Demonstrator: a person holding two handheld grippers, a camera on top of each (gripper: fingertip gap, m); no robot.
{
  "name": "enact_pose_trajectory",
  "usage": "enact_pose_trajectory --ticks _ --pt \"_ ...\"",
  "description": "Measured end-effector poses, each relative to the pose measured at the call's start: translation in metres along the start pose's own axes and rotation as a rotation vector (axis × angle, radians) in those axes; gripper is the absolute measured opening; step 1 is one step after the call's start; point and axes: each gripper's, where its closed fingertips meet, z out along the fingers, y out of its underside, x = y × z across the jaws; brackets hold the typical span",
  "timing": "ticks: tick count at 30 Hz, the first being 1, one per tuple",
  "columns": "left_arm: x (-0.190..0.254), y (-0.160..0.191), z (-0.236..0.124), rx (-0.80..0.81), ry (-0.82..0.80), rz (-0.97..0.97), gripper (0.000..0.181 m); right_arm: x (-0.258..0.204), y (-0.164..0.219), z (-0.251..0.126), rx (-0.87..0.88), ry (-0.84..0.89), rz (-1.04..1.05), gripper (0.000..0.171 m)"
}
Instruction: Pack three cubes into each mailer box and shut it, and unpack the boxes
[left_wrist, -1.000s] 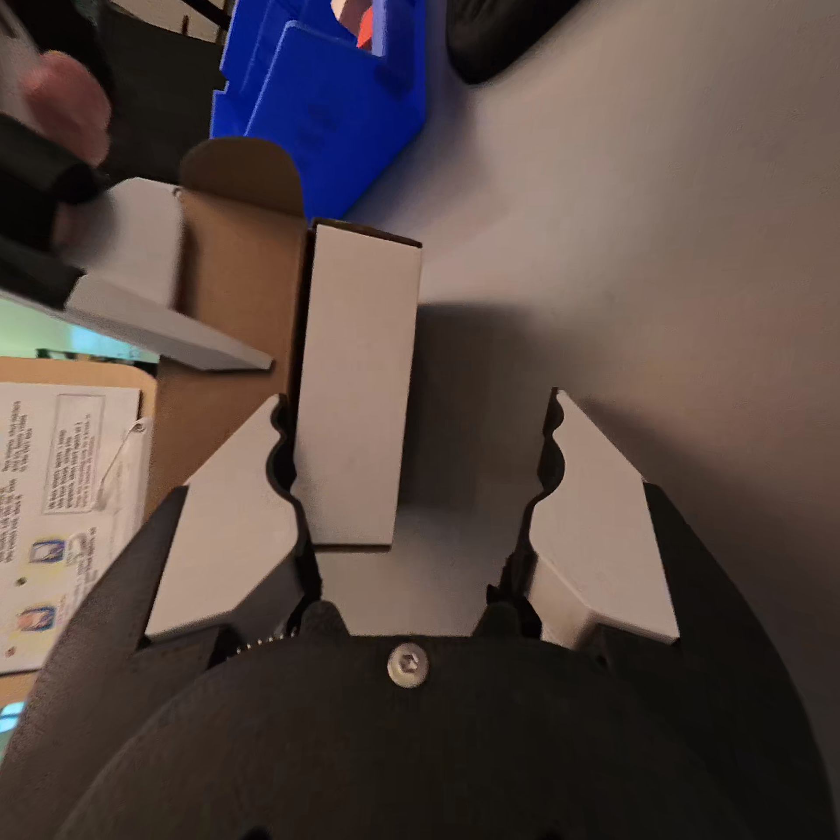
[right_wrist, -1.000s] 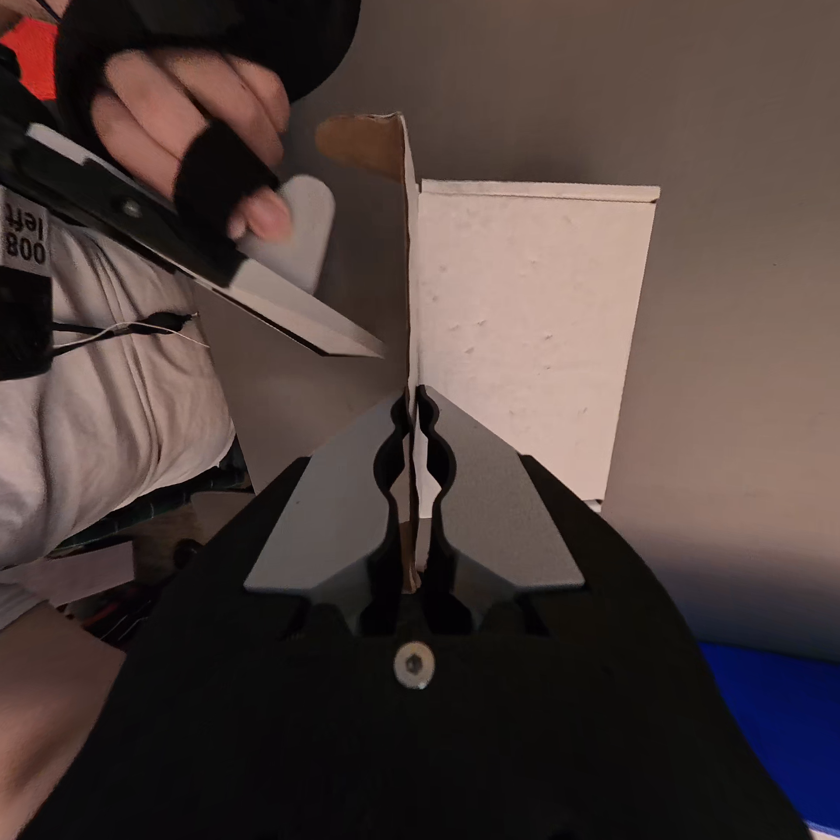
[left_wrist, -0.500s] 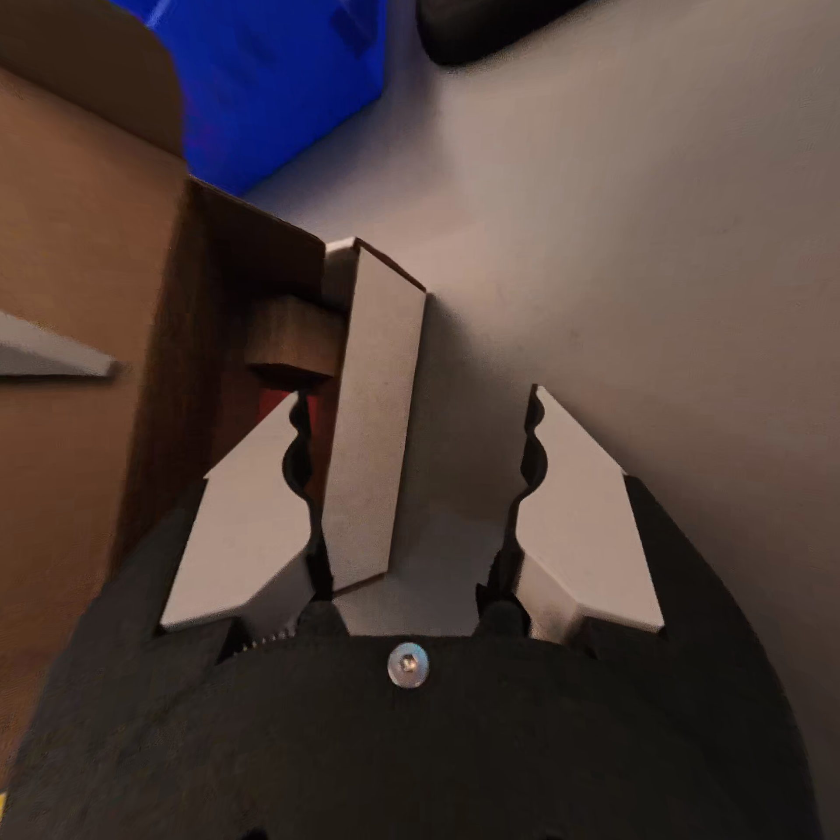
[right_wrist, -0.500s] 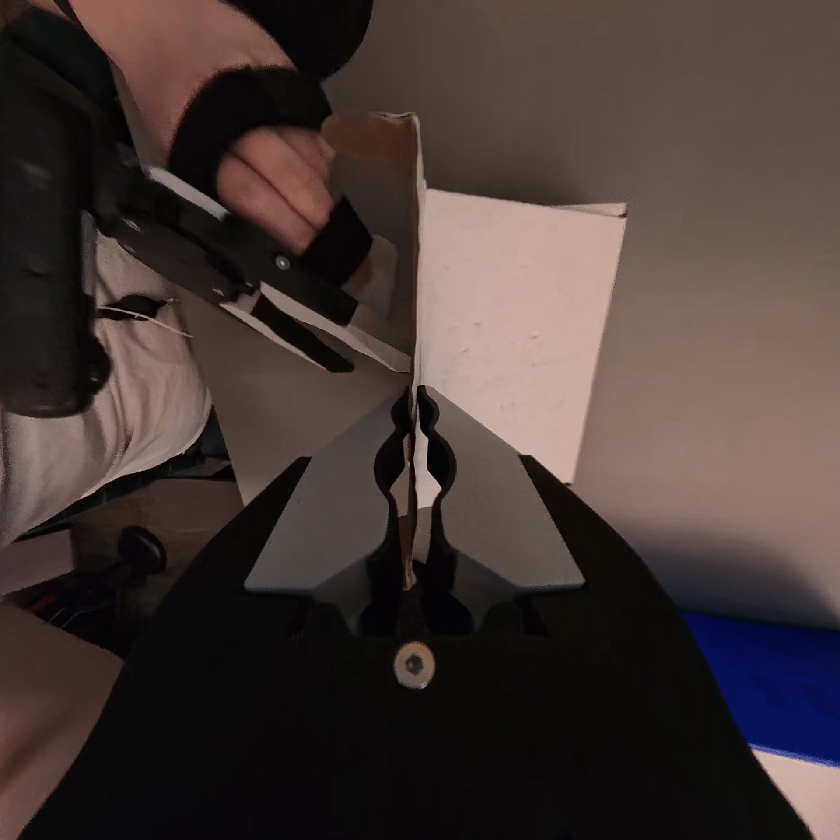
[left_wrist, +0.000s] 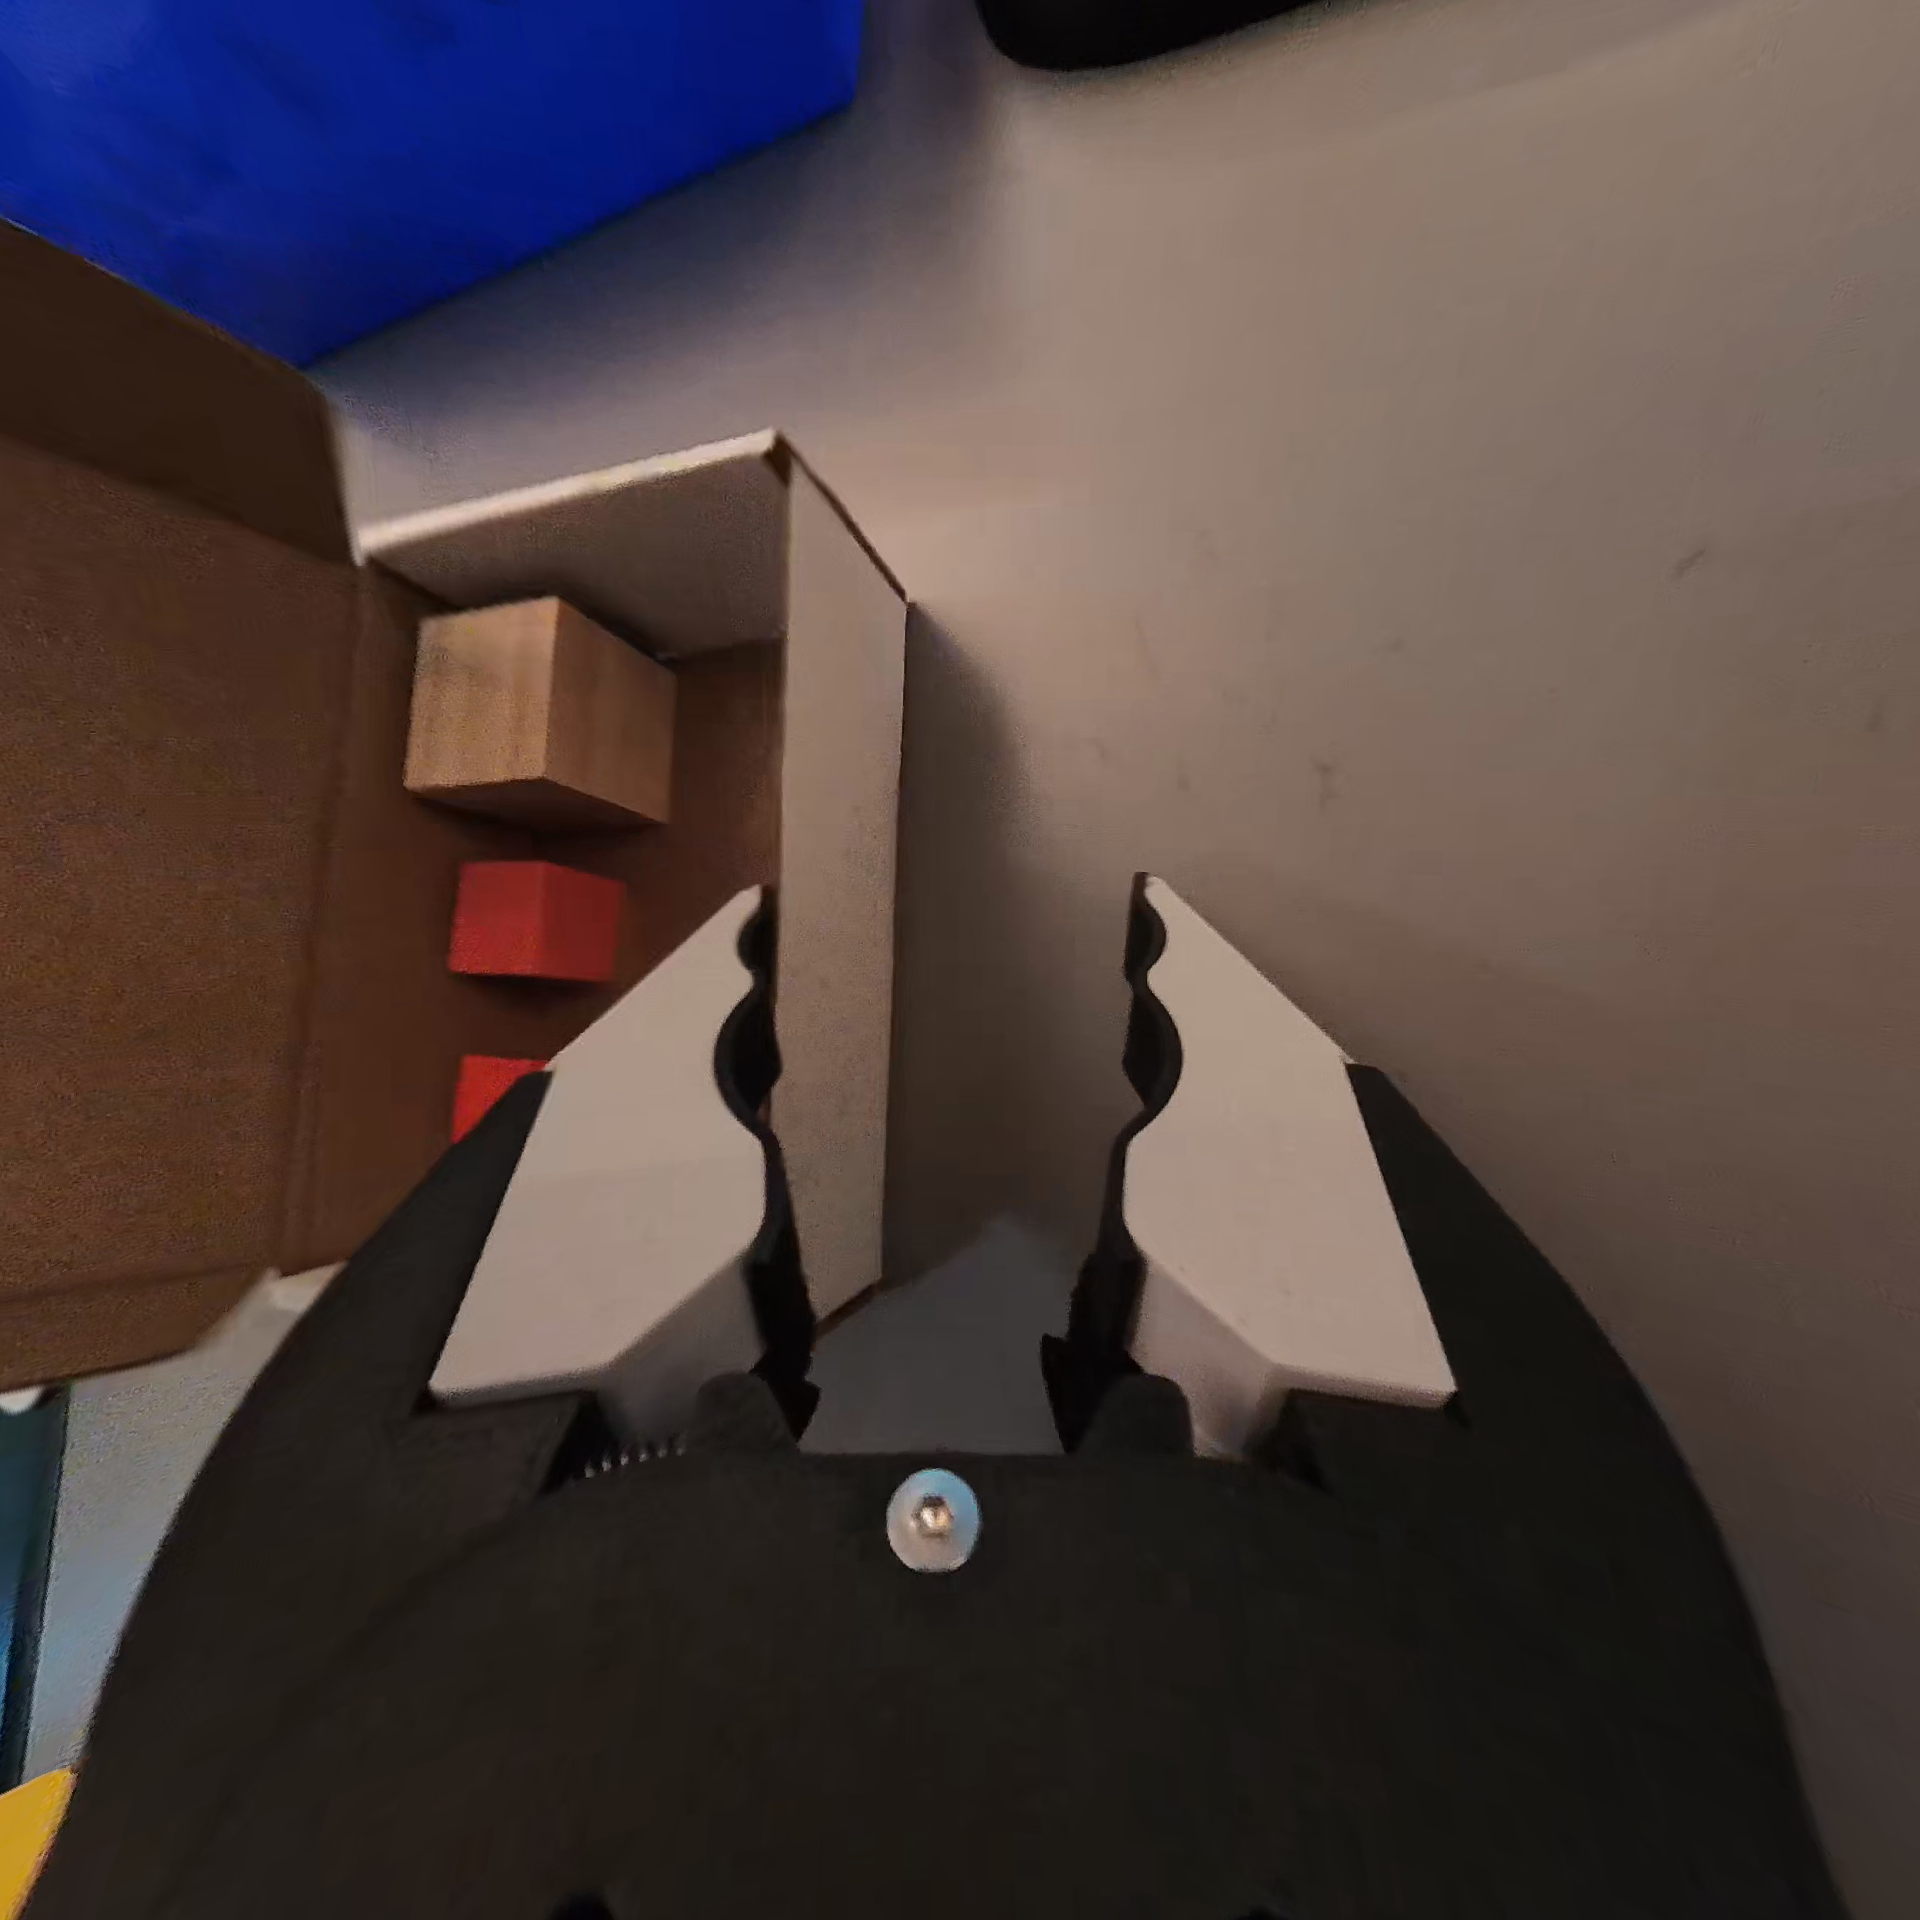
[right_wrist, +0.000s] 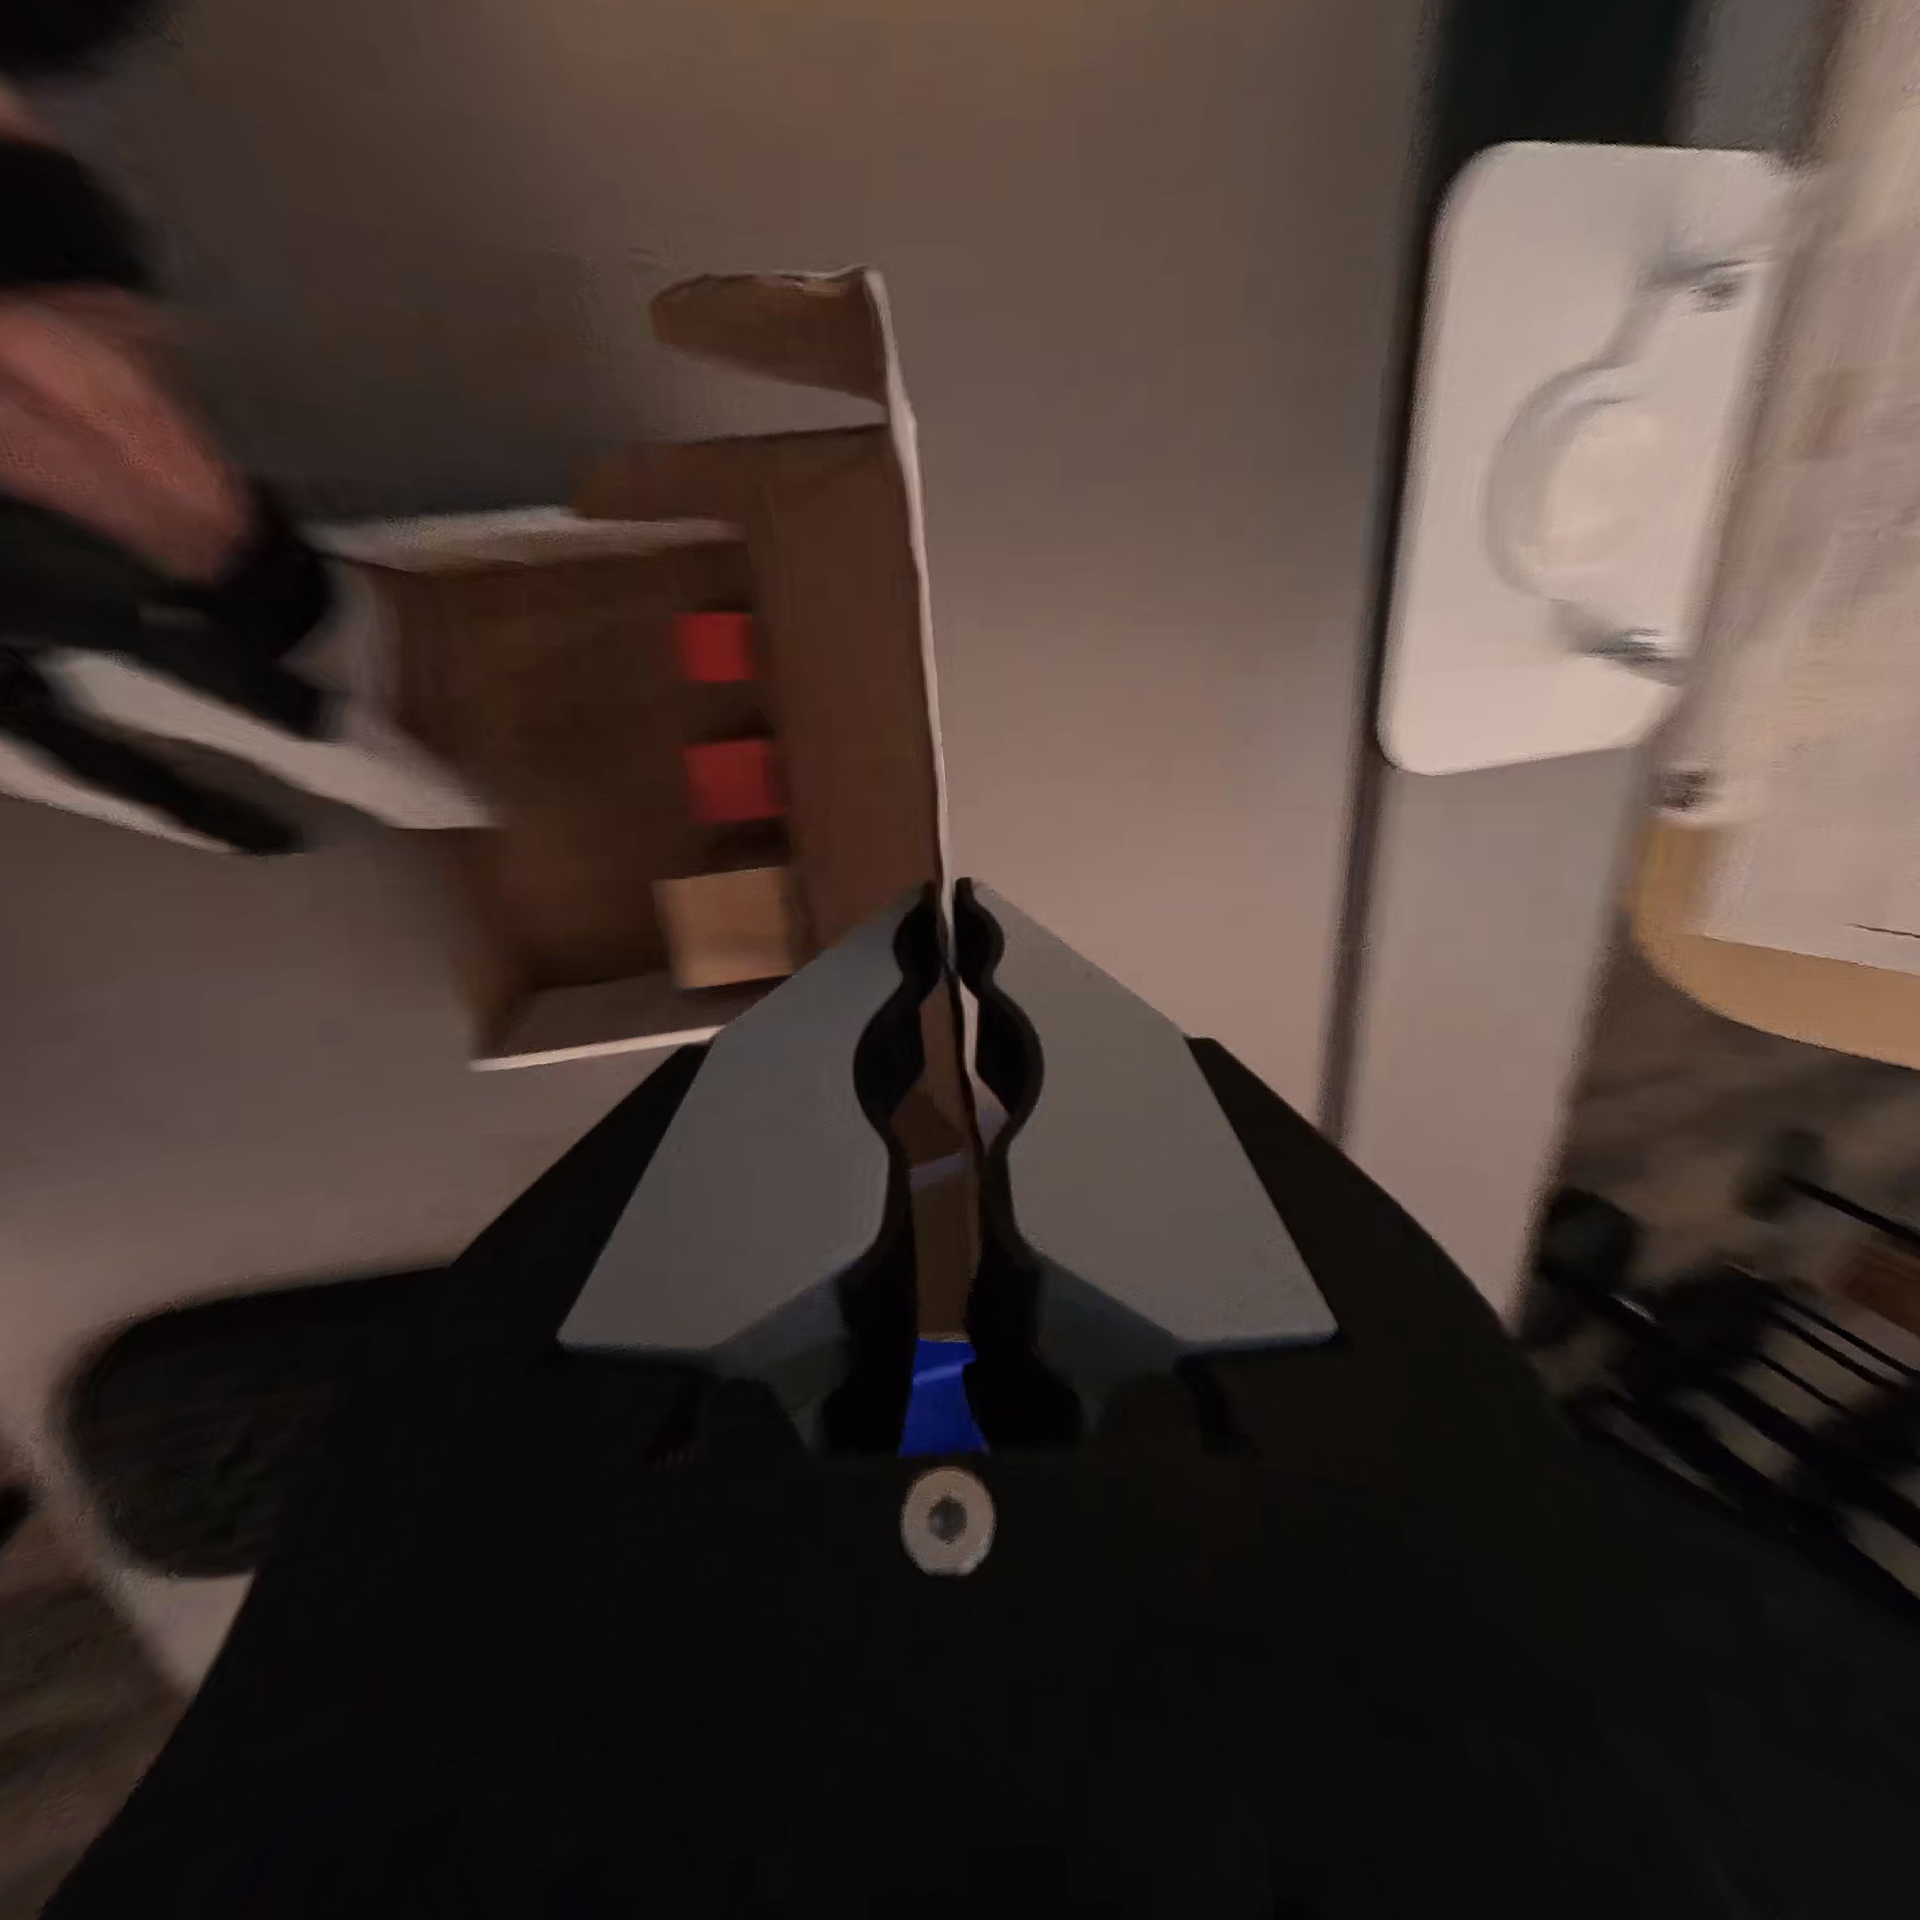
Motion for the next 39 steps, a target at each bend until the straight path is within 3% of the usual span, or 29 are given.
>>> enact_pose_trajectory --ticks 3,10,15,20,25,29,32,35,39 --pt "0.002 0.002 -0.001 -0.002 -0.026 0.048 0.050 0.031 0.009 0.025 -0.084 0.056 -0.021 0.001" --pt "-0.001 0.002 -0.002 0.010 -0.063 0.052 0.053 0.036 0.026 0.120 -0.185 0.033 -0.114 0.001" --pt "-0.002 0.002 -0.002 0.013 -0.080 0.056 0.052 0.029 0.031 0.147 -0.163 0.002 -0.086 0.007" --pt "-0.002 0.001 -0.001 0.023 -0.077 0.046 0.054 0.037 0.028 0.133 -0.158 0.066 -0.104 0.010" --pt "0.002 -0.009 -0.007 0.111 -0.018 -0.051 0.075 0.043 0.023 0.081 -0.151 0.145 -0.057 0.024" --pt "-0.006 -0.025 -0.029 0.248 -0.014 -0.141 0.074 0.043 0.014 0.022 -0.035 0.281 -0.043 0.050" --pt "-0.023 -0.015 -0.042 0.225 -0.089 -0.150 0.064 0.006 0.004 -0.016 0.144 0.266 -0.042 0.051" --pt "-0.030 0.006 -0.036 0.144 -0.110 -0.169 0.053 -0.064 0.014 -0.008 0.220 0.047 -0.082 0.051" --pt "-0.030 0.014 -0.026 0.108 -0.108 -0.167 0.038 -0.103 0.051 0.045 0.100 -0.075 -0.057 0.051"
